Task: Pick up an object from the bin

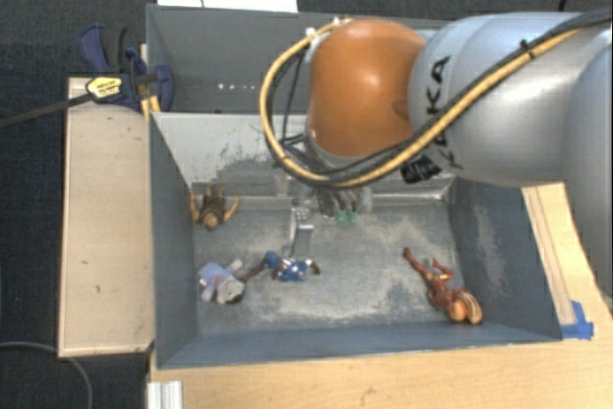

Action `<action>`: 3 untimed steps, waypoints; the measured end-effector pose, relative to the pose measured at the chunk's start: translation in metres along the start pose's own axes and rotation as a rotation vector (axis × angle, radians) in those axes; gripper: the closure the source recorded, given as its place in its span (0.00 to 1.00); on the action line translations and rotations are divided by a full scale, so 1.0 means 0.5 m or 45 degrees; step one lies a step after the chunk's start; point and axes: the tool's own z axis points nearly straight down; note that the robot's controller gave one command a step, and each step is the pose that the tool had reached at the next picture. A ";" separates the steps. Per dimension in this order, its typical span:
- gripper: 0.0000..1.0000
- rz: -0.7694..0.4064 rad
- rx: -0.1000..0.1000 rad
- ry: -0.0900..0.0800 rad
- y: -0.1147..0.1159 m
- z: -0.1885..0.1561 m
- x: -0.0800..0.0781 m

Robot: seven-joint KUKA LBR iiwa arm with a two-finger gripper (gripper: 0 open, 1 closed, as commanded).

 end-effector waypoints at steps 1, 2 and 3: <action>0.00 0.005 -0.001 -0.009 -0.002 -0.010 -0.003; 0.00 -0.086 -0.002 -0.016 0.002 0.046 0.019; 0.00 -0.183 -0.002 -0.016 -0.001 0.163 0.060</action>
Offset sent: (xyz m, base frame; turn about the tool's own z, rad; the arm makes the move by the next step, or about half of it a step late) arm -0.0539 0.0078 -0.1248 -0.3009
